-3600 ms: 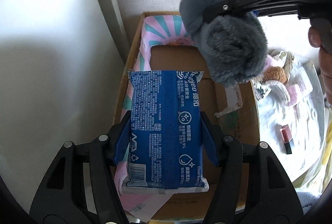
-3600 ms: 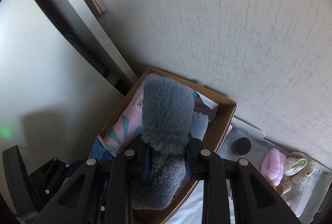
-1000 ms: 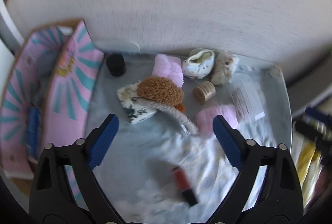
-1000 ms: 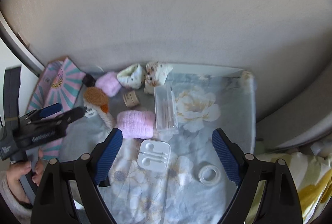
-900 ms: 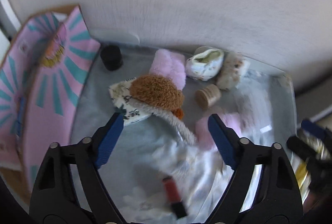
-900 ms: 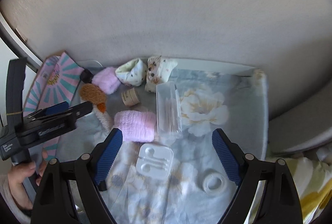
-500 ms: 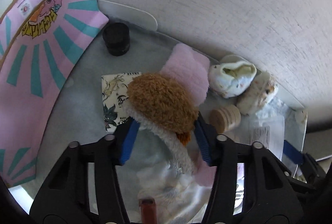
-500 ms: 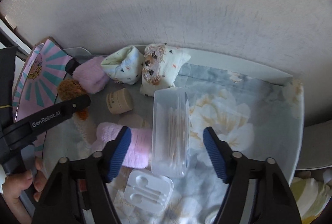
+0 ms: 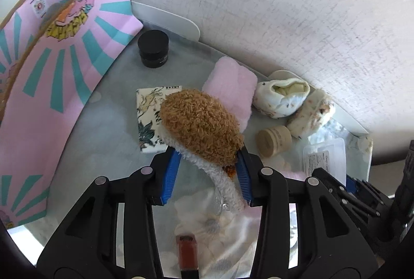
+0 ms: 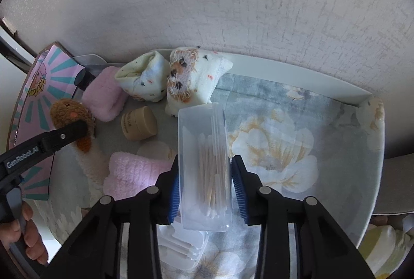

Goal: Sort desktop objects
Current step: 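Grasp the brown fuzzy toy with left gripper while right gripper grasps clear swab box, then carry both items into the striped box and open both grippers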

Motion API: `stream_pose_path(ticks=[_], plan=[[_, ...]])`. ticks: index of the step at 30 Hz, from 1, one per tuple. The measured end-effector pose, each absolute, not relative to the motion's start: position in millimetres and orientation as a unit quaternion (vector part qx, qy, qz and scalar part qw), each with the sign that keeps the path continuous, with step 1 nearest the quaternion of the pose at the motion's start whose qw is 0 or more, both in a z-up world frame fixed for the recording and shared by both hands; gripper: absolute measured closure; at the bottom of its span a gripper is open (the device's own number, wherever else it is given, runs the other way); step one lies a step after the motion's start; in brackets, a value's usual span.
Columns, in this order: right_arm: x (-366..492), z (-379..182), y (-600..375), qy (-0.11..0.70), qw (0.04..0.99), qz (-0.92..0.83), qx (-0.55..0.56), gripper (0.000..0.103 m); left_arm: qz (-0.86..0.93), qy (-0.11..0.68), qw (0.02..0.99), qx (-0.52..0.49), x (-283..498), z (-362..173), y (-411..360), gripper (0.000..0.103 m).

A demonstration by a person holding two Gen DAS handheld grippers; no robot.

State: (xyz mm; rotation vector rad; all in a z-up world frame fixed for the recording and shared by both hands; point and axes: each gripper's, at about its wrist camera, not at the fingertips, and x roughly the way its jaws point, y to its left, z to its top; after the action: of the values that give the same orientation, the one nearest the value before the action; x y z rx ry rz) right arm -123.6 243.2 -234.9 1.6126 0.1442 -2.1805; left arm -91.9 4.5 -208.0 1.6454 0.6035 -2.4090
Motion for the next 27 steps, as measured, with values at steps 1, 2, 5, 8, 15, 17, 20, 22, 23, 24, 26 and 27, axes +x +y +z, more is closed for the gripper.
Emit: stream_pose_path(ticks=[1, 2, 5, 8, 15, 17, 20, 22, 23, 24, 26, 27], plan=[[-122, -232, 243, 0.058, 0.209, -0.787, 0.577, 0.070, -0.806, 0.202, 0.078, 0.551, -91, -205, 3, 0.066], [-121, -230, 244, 0.060, 0.208, -0.790, 0.574, 0.070, -0.807, 0.204, 0.074, 0.550, -90, -201, 2, 0.066], [-118, -220, 246, 0.060, 0.207, -0.795, 0.567, 0.071, -0.810, 0.203, 0.060, 0.547, -88, -189, 0, 0.066], [-116, -209, 249, 0.061, 0.206, -0.800, 0.560, 0.071, -0.813, 0.198, 0.045, 0.546, -87, -174, -2, 0.066], [-105, -180, 251, 0.029, 0.231, -0.794, 0.562, 0.071, -0.819, 0.154, -0.008, 0.553, -75, -136, -1, 0.066], [-99, -170, 247, 0.033, 0.228, -0.796, 0.560, 0.071, -0.827, 0.132, -0.013, 0.546, -47, -122, 4, 0.066], [-95, -155, 243, 0.028, 0.232, -0.799, 0.555, 0.071, -0.837, 0.118, -0.025, 0.534, -43, -109, -3, 0.066], [-92, -147, 235, 0.019, 0.237, -0.799, 0.552, 0.071, -0.838, 0.118, -0.033, 0.531, -45, -104, -12, 0.066], [-90, -143, 232, 0.021, 0.237, -0.801, 0.549, 0.071, -0.839, 0.121, -0.033, 0.530, -48, -103, -17, 0.066], [-87, -135, 227, 0.027, 0.237, -0.805, 0.543, 0.071, -0.839, 0.124, -0.032, 0.528, -48, -101, -23, 0.066], [-84, -125, 221, 0.031, 0.241, -0.810, 0.534, 0.071, -0.841, 0.125, -0.025, 0.525, -46, -93, -36, 0.066], [-83, -121, 218, 0.031, 0.243, -0.811, 0.531, 0.071, -0.843, 0.125, -0.021, 0.522, -45, -89, -43, 0.066]])
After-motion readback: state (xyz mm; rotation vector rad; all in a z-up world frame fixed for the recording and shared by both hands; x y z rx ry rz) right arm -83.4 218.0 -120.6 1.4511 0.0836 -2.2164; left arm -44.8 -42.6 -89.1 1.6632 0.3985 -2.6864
